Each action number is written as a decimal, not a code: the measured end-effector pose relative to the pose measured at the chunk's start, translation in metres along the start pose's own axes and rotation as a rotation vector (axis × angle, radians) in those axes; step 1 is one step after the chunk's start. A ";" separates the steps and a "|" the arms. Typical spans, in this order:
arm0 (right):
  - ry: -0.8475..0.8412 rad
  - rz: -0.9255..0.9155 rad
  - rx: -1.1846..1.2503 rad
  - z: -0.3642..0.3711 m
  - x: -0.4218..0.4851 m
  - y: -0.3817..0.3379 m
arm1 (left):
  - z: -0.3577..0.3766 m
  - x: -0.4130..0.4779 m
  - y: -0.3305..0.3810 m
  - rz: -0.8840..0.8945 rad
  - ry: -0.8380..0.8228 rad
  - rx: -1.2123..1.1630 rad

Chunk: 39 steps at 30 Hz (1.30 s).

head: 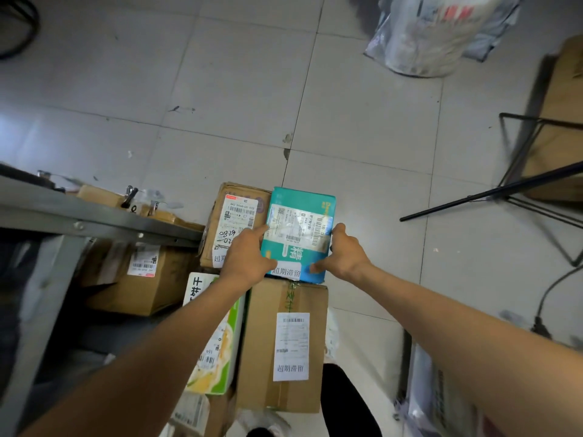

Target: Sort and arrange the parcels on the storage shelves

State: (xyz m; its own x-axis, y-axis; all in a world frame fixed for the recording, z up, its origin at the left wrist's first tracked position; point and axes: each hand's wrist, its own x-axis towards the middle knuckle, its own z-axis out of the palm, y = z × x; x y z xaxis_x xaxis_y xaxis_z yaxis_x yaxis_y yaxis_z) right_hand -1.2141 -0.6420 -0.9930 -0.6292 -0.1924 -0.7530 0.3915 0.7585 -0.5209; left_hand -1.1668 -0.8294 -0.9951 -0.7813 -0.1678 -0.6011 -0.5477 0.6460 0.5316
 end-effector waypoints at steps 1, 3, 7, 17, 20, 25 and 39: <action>-0.004 -0.011 -0.046 -0.005 -0.006 -0.004 | -0.005 -0.004 0.005 0.005 -0.007 0.048; -0.023 -0.060 -0.140 -0.017 -0.021 -0.013 | -0.018 -0.013 0.019 0.049 -0.022 0.162; -0.053 -0.209 -0.401 -0.047 -0.069 -0.044 | -0.058 -0.045 0.053 0.153 -0.041 0.312; 0.152 -0.328 -0.826 -0.105 -0.282 -0.150 | -0.196 -0.203 0.172 0.446 0.011 0.448; 0.257 -0.345 -0.823 -0.116 -0.357 -0.180 | -0.240 -0.263 0.197 0.511 0.063 0.504; 0.394 -0.368 -0.825 -0.128 -0.453 -0.216 | -0.289 -0.343 0.223 0.561 0.125 0.589; 0.380 -0.733 -1.031 -0.070 -0.585 -0.246 | -0.299 -0.545 0.158 0.356 0.348 0.475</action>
State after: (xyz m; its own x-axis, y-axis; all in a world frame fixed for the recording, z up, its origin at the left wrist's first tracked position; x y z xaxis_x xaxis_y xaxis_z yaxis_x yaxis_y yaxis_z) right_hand -0.9894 -0.6720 -0.3962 -0.6889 -0.7016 -0.1822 -0.6995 0.7094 -0.0864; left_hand -0.9171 -0.8583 -0.4054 -0.9834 -0.0630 -0.1700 -0.1116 0.9493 0.2940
